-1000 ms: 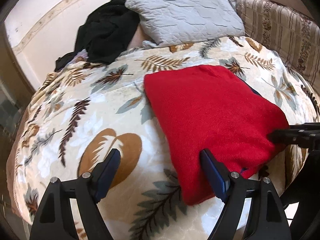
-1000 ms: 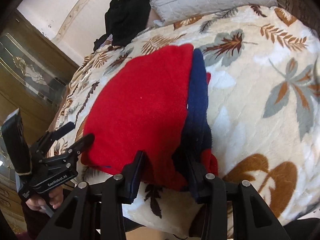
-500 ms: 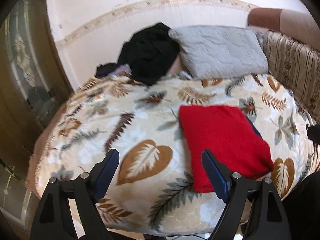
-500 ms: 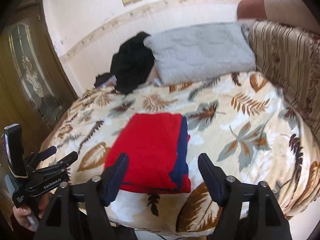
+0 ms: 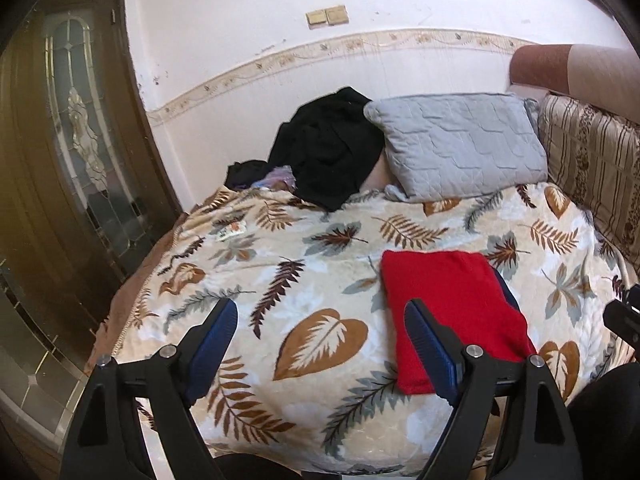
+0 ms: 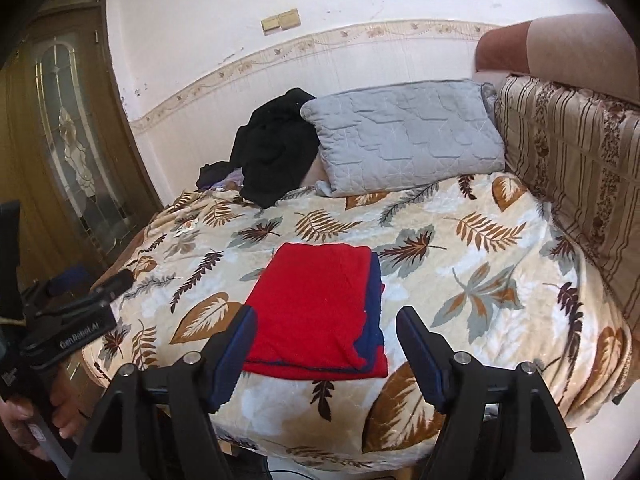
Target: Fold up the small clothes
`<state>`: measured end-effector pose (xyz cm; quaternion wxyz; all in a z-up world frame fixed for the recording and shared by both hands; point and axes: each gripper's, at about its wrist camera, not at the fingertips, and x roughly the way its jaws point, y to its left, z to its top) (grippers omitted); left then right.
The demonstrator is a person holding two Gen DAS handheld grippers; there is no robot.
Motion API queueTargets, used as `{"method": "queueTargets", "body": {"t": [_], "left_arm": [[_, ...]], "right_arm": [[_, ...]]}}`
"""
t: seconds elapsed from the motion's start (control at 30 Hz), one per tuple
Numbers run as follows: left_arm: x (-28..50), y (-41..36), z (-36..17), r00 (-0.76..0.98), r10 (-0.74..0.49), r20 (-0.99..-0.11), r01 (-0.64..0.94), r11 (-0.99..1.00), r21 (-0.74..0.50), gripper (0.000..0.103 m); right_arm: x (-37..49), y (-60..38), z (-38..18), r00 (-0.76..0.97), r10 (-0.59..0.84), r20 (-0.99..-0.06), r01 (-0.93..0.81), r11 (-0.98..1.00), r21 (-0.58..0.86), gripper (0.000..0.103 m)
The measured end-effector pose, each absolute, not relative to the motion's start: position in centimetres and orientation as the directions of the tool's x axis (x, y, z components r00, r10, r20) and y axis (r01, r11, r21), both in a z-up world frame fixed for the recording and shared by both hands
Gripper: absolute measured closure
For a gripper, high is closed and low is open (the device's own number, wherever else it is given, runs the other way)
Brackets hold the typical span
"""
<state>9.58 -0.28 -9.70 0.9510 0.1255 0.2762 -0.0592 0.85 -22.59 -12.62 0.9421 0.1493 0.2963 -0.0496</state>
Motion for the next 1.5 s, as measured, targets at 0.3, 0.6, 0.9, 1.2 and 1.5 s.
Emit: {"method": "queueTargets", "body": {"t": [0.3,0.6,0.9,1.2,1.5], "left_arm": [[8.3,0.4,-8.0,0.848,-0.032,-0.529,0.160,0.967,0.197,0.017],[7.4,1.4,-6.4,0.869,-0.027,-0.494,0.134,0.974,0.183,0.017],[6.0,2.0,-4.5,0.893,-0.028,-0.449,0.121,0.976,0.179,0.017],[4.8,2.5,-2.7,0.908,-0.047,-0.416,0.128,0.977,0.169,0.017],[4.5,2.5,-1.1,0.921,-0.036,-0.387,0.107,0.981,0.164,0.017]], "right_arm": [[-1.1,-21.6,-10.3,0.840,-0.022,-0.543,0.174,0.957,0.230,0.027],[-1.7,-20.9,-9.0,0.846,-0.022,-0.533,0.166,0.961,0.223,0.027],[-2.0,-20.7,-8.0,0.848,-0.029,-0.529,0.176,0.957,0.230,0.027],[-2.6,-19.8,-6.3,0.861,-0.032,-0.507,0.170,0.959,0.228,0.027],[-2.5,-19.3,-4.5,0.879,-0.044,-0.474,0.161,0.964,0.210,0.027]]}}
